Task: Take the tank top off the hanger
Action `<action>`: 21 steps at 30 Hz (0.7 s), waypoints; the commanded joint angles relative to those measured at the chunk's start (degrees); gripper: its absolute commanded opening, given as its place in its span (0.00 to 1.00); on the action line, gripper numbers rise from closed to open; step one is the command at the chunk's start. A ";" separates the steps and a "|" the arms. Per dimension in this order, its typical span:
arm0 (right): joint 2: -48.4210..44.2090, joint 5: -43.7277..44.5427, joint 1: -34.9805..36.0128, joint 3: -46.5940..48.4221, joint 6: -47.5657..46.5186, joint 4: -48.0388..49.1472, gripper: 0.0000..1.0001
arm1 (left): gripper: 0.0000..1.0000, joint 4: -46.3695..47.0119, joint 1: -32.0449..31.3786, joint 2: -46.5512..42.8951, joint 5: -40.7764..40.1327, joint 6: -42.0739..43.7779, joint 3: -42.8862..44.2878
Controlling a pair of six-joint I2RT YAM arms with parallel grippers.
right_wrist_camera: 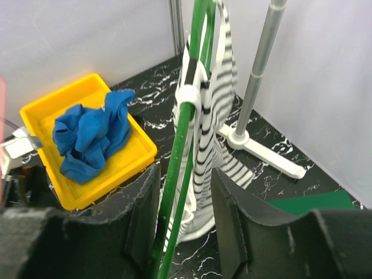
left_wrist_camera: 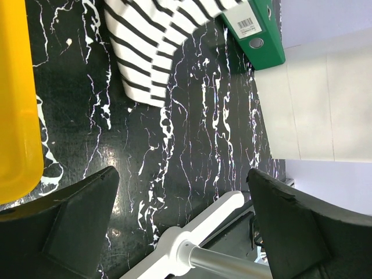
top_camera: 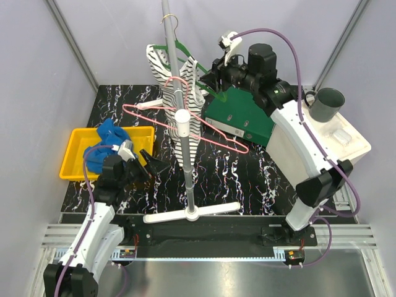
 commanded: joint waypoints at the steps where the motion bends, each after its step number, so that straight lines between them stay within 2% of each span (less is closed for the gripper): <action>1: -7.06 -0.23 -0.45 -2.37 3.20 7.60 0.00 | 0.96 0.38 -0.20 -1.04 -0.05 0.90 2.44; 12: -8.83 -2.25 -1.42 -5.72 10.50 14.55 0.00 | 0.96 -0.77 -0.20 -2.10 -0.93 0.81 3.85; 21: -9.61 -2.35 -1.42 -10.45 7.08 8.84 0.00 | 0.96 -0.94 -0.20 -2.19 -0.67 1.25 3.15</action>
